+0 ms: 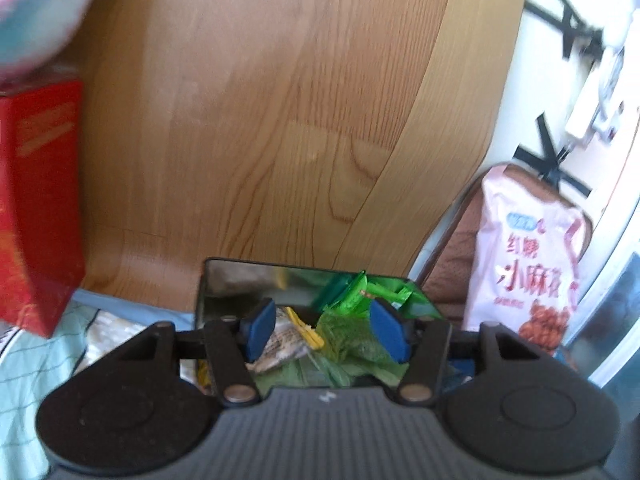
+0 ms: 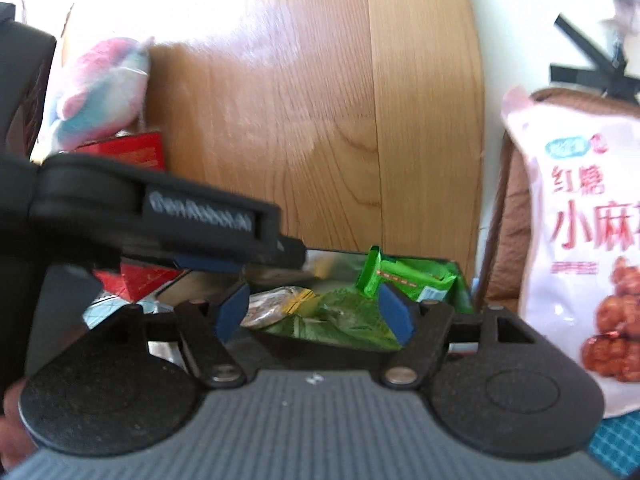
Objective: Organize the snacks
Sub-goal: 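Reach the left gripper to the red packet and grasp it, then carry the red packet into the tin box and release it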
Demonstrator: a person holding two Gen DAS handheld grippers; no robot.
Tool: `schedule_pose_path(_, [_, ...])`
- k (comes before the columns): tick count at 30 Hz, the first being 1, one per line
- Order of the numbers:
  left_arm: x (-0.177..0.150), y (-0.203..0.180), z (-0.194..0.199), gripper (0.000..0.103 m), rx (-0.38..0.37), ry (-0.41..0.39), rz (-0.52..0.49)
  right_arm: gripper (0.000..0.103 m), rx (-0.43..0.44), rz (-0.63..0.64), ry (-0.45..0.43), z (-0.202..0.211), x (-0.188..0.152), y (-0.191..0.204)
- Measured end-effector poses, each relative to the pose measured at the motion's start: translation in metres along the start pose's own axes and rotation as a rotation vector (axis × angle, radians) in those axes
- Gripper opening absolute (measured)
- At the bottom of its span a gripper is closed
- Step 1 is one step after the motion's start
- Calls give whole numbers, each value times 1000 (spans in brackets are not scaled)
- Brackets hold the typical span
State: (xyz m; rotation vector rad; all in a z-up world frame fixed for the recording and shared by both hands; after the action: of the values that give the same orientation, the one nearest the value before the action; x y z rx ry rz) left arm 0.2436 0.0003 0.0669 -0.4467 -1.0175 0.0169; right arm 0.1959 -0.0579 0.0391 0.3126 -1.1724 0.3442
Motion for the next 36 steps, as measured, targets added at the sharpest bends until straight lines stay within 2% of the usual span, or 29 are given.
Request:
schedule_pose_path(5, [-22,14,46,54,-24,7,61,77,67,-88,43,41,-21,-14])
schedule_pose_path(10, [-59,37,60,55,-70,143,158,77,154,-220,197,56,-54,-23])
schedule_pose_path(13, [-81,45,60,57,-76,218,182,73,203,-296,266,63,-67,-23])
schedule_pose_path(16, [-97,52,59,63,-69,254,210,68,229,-250,296,72,-74,-8])
schedule_pose_path(18, [-104,53,63,64,-79,228,227,69,236,-160,329,73,-81,9])
schedule_pose_path(19, [-107,48,64,62,-81,223,209,70,228,-109,312,74,-84,16])
schedule_pose_path(21, [-113,34,61,32,-126,262,170,68,196,-6,300,77,-87,32])
schedule_pose_path(22, [-117,27,60,32,-139,264,162,68,195,29,295,78,-88,38])
schedule_pose_path(23, [-121,20,61,27,-152,274,149,68,186,62,290,79,-89,43])
schedule_pose_path(25, [-126,10,65,26,-168,283,139,64,177,83,282,81,-90,45])
schedule_pose_path(29, [-131,7,74,24,-208,275,192,58,155,57,274,82,-92,39])
schedule_pose_path(30, [-130,9,75,22,-212,273,206,52,146,45,267,83,-91,35])
schedule_pose_path(31, [-131,11,77,20,-214,269,218,50,150,30,265,82,-90,29])
schedule_pose_path(36, [-137,17,85,14,-218,272,248,48,163,-7,270,94,-92,28])
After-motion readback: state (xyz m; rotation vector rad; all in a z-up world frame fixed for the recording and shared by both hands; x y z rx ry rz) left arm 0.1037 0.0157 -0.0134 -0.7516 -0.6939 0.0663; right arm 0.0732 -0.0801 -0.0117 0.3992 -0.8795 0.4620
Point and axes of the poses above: each gripper's, at about its wrist camera, not at the fingertips, and z roughly against the way its jaws point, y to its left, x to its top, the point moved 3 cm from there along -z, roughly the way its jaws point, and after that the axes turned 6 degrees about -x, right-handed, at the moved point
